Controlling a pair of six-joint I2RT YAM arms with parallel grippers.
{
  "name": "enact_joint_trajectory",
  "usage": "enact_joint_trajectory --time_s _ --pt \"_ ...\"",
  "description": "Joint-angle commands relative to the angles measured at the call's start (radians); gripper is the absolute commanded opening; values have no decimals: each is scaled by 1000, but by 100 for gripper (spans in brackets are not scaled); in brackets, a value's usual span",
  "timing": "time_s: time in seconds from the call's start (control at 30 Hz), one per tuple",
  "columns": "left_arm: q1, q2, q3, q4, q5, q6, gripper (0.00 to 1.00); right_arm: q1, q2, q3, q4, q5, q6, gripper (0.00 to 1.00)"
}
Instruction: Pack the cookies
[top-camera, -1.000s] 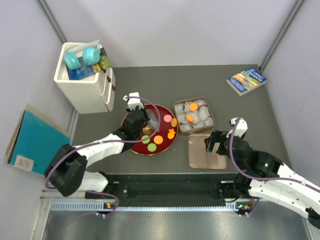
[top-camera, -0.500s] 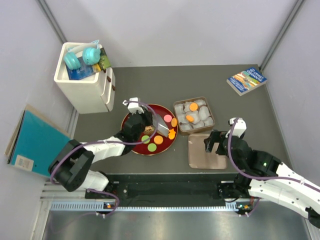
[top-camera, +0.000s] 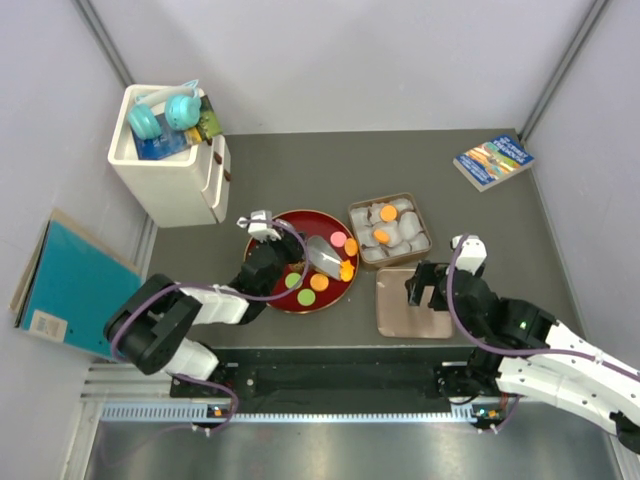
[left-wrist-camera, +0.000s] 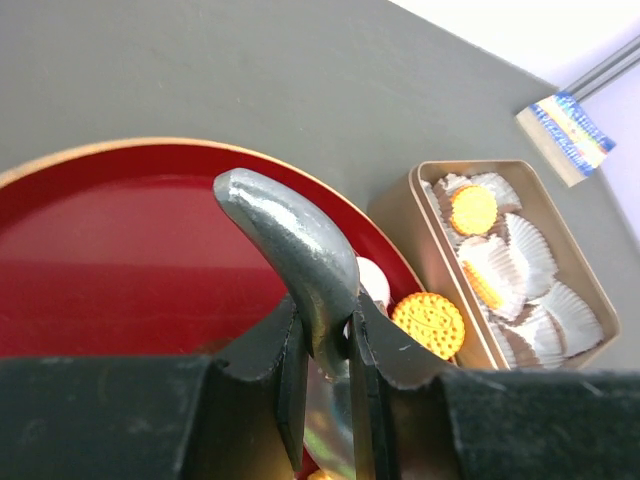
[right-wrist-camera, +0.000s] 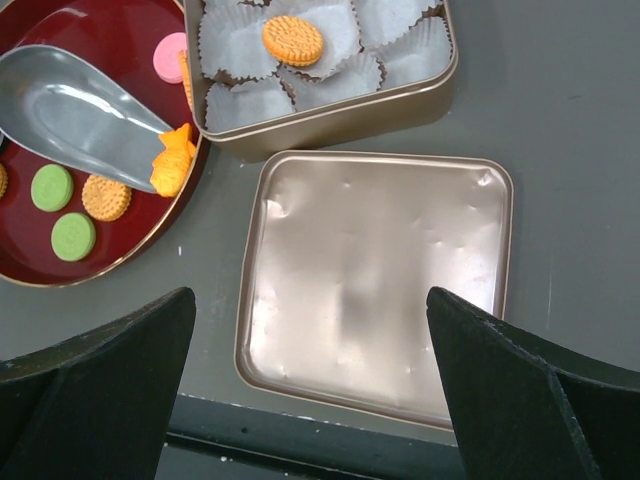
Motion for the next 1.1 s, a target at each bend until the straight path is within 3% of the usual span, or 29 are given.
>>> enact_joint_trajectory --time_s 0.0,0.4,0.53,0.83,0.93,1.07 --pt "-10 93 -57 164 43 -107 0 -1 4 -2 29 -4 8 98" --pt "-8 304 -149 508 -20 -291 0 -1 4 -4 19 6 8 98" --pt "-4 391 -206 765 -58 -334 0 -1 6 -2 20 7 6 98" --pt "13 316 -231 735 -48 -279 0 1 12 -2 29 7 2 98" --pt "19 212 -211 631 -31 -218 0 -1 18 -2 31 6 5 98" --pt "19 -31 -122 331 -24 -115 0 -1 16 -1 32 7 5 98"
